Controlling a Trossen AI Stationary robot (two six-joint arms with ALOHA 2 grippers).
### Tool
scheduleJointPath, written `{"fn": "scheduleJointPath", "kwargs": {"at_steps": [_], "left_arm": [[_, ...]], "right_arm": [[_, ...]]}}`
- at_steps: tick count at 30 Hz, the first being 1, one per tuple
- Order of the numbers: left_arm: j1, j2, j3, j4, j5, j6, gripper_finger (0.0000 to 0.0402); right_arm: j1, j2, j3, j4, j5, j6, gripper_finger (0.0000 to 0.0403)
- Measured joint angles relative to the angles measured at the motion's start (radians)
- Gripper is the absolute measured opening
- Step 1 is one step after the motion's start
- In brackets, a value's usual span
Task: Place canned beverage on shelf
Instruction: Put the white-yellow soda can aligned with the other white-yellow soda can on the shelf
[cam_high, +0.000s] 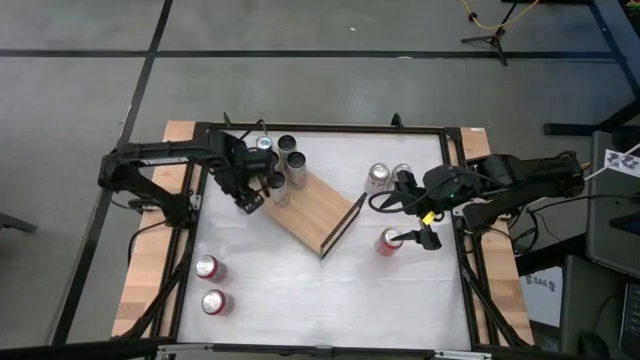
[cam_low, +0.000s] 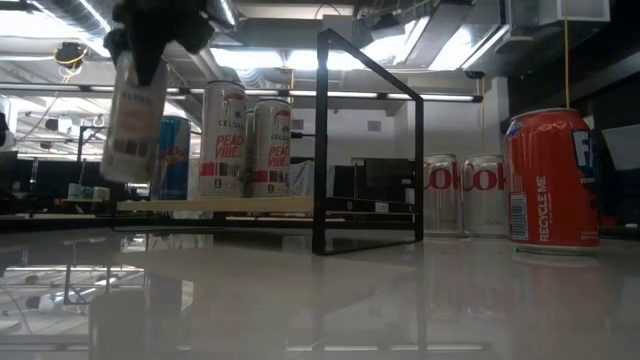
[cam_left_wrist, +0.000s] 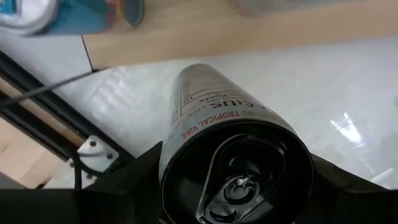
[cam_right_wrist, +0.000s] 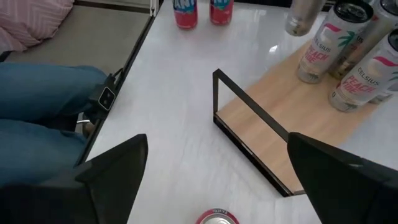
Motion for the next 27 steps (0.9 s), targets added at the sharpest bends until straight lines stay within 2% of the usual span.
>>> {"fn": "scheduleJointPath", "kwargs": {"at_steps": [8,13,27], "left_arm": [[0.12,0.0,-0.073,0.145,-0.007,0.076,0.0247],[0.172,0.0,-0.076,0.172,-0.013,0.101,0.0247],[0.234,0.0,-0.076,0.227,-0.01,0.079,0.0256]], "right_arm": [[0.0,0.0,0.0,0.008,0.0,-0.002,0.0379],[0.0,0.0,0.0,0.008,0.0,-0.002,0.0379],[0.0,0.0,0.0,0.007,-0.001,-0.002,0.0379]]}}
